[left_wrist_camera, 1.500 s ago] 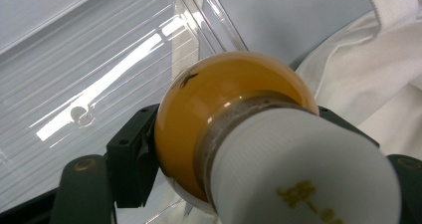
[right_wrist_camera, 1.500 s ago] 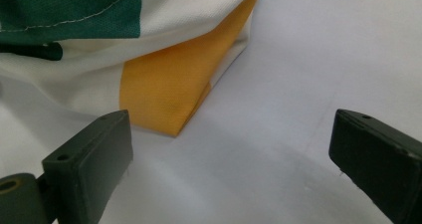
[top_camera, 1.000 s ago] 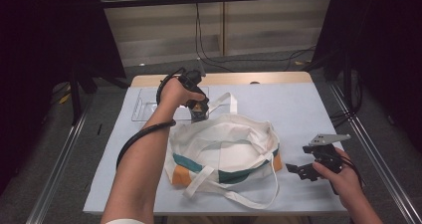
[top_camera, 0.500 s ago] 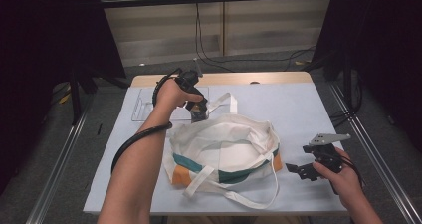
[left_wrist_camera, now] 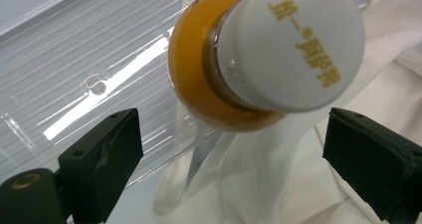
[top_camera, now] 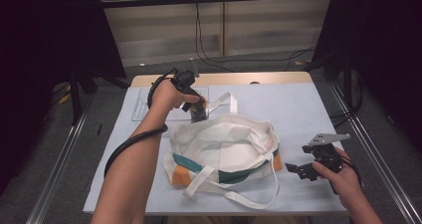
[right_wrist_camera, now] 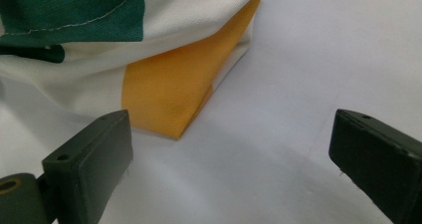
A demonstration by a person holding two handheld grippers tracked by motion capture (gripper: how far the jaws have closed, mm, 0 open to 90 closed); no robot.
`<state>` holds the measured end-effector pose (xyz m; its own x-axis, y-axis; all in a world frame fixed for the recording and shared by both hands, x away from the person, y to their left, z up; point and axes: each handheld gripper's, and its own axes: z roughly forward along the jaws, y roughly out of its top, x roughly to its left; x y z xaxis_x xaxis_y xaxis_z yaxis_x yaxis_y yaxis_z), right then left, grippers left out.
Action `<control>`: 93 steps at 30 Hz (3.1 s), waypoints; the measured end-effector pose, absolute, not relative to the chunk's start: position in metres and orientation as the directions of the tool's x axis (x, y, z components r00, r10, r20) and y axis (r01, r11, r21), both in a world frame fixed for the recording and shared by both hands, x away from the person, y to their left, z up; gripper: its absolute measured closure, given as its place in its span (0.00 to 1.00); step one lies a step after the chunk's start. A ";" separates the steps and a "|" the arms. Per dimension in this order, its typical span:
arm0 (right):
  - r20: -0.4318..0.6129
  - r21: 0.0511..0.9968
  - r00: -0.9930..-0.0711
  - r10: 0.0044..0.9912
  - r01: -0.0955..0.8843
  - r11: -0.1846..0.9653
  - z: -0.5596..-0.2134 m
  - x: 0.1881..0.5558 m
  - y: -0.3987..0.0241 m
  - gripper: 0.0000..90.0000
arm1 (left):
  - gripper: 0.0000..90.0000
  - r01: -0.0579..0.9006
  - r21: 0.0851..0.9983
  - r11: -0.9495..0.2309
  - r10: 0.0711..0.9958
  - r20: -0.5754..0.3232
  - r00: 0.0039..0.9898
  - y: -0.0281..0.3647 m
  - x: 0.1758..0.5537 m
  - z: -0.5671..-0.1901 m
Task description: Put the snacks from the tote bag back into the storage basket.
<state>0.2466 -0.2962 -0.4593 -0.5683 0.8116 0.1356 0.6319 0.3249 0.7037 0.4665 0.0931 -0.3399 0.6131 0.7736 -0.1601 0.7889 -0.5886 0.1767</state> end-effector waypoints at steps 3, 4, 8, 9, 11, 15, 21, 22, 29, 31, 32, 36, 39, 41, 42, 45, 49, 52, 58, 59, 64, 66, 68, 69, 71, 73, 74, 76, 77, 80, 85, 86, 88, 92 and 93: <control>0.138 0.703 -0.564 0.814 0.635 0.321 -0.459 0.247 -0.297 0.04 | 0.09 0.787 0.177 -0.591 0.772 -0.159 0.615 0.094 0.464 -0.338; 0.140 0.703 -0.564 0.814 0.636 0.319 -0.458 0.247 -0.297 0.04 | 0.09 0.784 0.169 -0.598 0.768 -0.158 0.620 0.094 0.463 -0.337; 0.137 0.707 -0.571 0.810 0.629 0.324 -0.458 0.249 -0.295 0.04 | 0.09 0.783 0.182 -0.594 0.768 -0.159 0.620 0.096 0.460 -0.335; 0.136 0.708 -0.571 0.810 0.628 0.324 -0.458 0.249 -0.294 0.04 | 0.09 0.787 0.183 -0.590 0.772 -0.158 0.615 0.098 0.459 -0.334; 0.132 0.705 -0.574 0.808 0.628 0.331 -0.459 0.249 -0.292 0.04 | 0.09 0.788 0.183 -0.588 0.774 -0.155 0.614 0.101 0.458 -0.333; 0.136 0.704 -0.577 0.805 0.628 0.331 -0.460 0.249 -0.293 0.04 | 0.09 0.791 0.195 -0.580 0.779 -0.155 0.608 0.106 0.458 -0.329; 0.140 0.703 -0.565 0.813 0.636 0.320 -0.459 0.246 -0.295 0.04 | 0.09 0.788 0.196 -0.583 0.776 -0.150 0.612 0.107 0.455 -0.324; 0.135 0.703 -0.566 0.813 0.633 0.324 -0.459 0.245 -0.295 0.04 | 0.09 0.790 0.198 -0.581 0.778 -0.152 0.610 0.107 0.454 -0.324; 0.132 0.707 -0.559 0.818 0.631 0.318 -0.457 0.242 -0.297 0.04 | 0.09 0.785 0.206 -0.585 0.773 -0.151 0.616 0.108 0.448 -0.319; 0.129 0.708 -0.557 0.820 0.631 0.318 -0.456 0.242 -0.297 0.04 | 0.09 0.782 0.209 -0.587 0.769 -0.158 0.619 0.109 0.447 -0.318; 0.130 0.708 -0.557 0.821 0.631 0.316 -0.456 0.242 -0.297 0.04 | 0.09 0.781 0.209 -0.589 0.768 -0.154 0.621 0.109 0.446 -0.317; 0.126 0.711 -0.562 0.817 0.625 0.321 -0.455 0.242 -0.296 0.04 | 0.09 0.781 0.206 -0.589 0.768 -0.159 0.621 0.111 0.442 -0.318; 0.124 0.712 -0.568 0.814 0.622 0.325 -0.455 0.243 -0.294 0.04 | 0.09 0.783 0.207 -0.587 0.769 -0.159 0.619 0.113 0.440 -0.318; 0.122 0.711 -0.569 0.813 0.622 0.328 -0.455 0.244 -0.294 0.04 | 0.09 0.783 0.209 -0.586 0.769 -0.164 0.618 0.115 0.438 -0.318; 0.123 0.712 -0.570 0.813 0.621 0.327 -0.455 0.244 -0.293 0.04 | 0.09 0.783 0.209 -0.586 0.768 -0.166 0.619 0.115 0.437 -0.319; 0.122 0.710 -0.571 0.812 0.622 0.330 -0.454 0.245 -0.292 0.04 | 0.09 0.784 0.207 -0.585 0.769 -0.166 0.617 0.117 0.435 -0.319; 0.118 0.713 -0.575 0.809 0.617 0.334 -0.454 0.246 -0.291 0.04 | 0.09 0.782 0.214 -0.585 0.767 -0.165 0.620 0.121 0.431 -0.319; 0.120 0.711 -0.577 0.808 0.618 0.336 -0.455 0.246 -0.290 0.04 | 0.09 0.781 0.216 -0.586 0.766 -0.166 0.621 0.124 0.428 -0.319; 0.117 0.713 -0.583 0.804 0.613 0.341 -0.454 0.246 -0.288 0.04 | 0.09 0.779 0.225 -0.585 0.766 -0.163 0.622 0.129 0.422 -0.320; 0.117 0.712 -0.582 0.805 0.614 0.341 -0.454 0.246 -0.288 0.04 | 0.09 0.778 0.225 -0.587 0.764 -0.164 0.624 0.129 0.421 -0.320; 0.115 0.713 -0.585 0.803 0.611 0.343 -0.454 0.246 -0.287 0.04 | 0.09 0.774 0.239 -0.586 0.761 -0.165 0.627 0.133 0.415 -0.320; 0.114 0.711 -0.585 0.803 0.612 0.345 -0.454 0.246 -0.287 0.04 | 0.09 0.774 0.240 -0.586 0.761 -0.164 0.627 0.136 0.413 -0.320; 0.114 0.713 -0.584 0.804 0.612 0.344 -0.453 0.246 -0.286 0.04 | 0.09 0.772 0.238 -0.589 0.761 -0.156 0.629 0.138 0.411 -0.322; 0.114 0.713 -0.584 0.804 0.611 0.342 -0.453 0.246 -0.287 0.04 | 0.09 0.770 0.230 -0.596 0.760 -0.147 0.633 0.139 0.410 -0.322; 0.115 0.714 -0.582 0.805 0.612 0.340 -0.453 0.246 -0.287 0.04 | 0.09 0.769 0.232 -0.596 0.760 -0.146 0.633 0.141 0.408 -0.322; 0.115 0.714 -0.584 0.804 0.611 0.342 -0.453 0.246 -0.287 0.04 | 0.09 0.772 0.234 -0.592 0.763 -0.146 0.630 0.143 0.406 -0.323; 0.117 0.713 -0.582 0.805 0.614 0.340 -0.453 0.246 -0.287 0.04 | 0.09 0.772 0.234 -0.591 0.764 -0.146 0.628 0.144 0.404 -0.324; 0.115 0.714 -0.582 0.805 0.612 0.341 -0.453 0.246 -0.287 0.04 | 0.09 0.776 0.233 -0.586 0.766 -0.152 0.624 0.147 0.403 -0.325; 0.114 0.715 -0.584 0.804 0.610 0.342 -0.453 0.246 -0.288 0.04 | 0.09 0.777 0.234 -0.585 0.767 -0.153 0.624 0.148 0.402 -0.326; 0.117 0.714 -0.583 0.804 0.612 0.340 -0.453 0.246 -0.287 0.04 | 0.09 0.778 0.233 -0.583 0.767 -0.156 0.622 0.151 0.400 -0.329; 0.121 0.713 -0.580 0.805 0.615 0.336 -0.453 0.246 -0.287 0.04 | 0.09 0.784 0.242 -0.571 0.771 -0.171 0.614 0.157 0.397 -0.331; 0.120 0.713 -0.582 0.805 0.614 0.337 -0.453 0.246 -0.287 0.04 | 0.09 0.786 0.239 -0.571 0.772 -0.169 0.613 0.158 0.396 -0.332; 0.121 0.714 -0.582 0.804 0.614 0.337 -0.453 0.246 -0.286 0.04 | 0.09 0.784 0.243 -0.571 0.771 -0.168 0.614 0.160 0.395 -0.333; 0.117 0.713 -0.583 0.804 0.613 0.341 -0.453 0.245 -0.285 0.04 | 0.09 0.788 0.243 -0.565 0.775 -0.172 0.608 0.164 0.391 -0.337; 0.117 0.713 -0.583 0.804 0.613 0.341 -0.453 0.245 -0.284 0.04 | 0.09 0.786 0.242 -0.569 0.772 -0.171 0.611 0.165 0.390 -0.338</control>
<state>0.2451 -0.2845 -0.4534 -0.5834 0.8037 0.1172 0.6130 0.3411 0.7127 0.3902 0.1654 -0.3378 0.6115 0.7725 -0.1715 0.7862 -0.5687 0.2416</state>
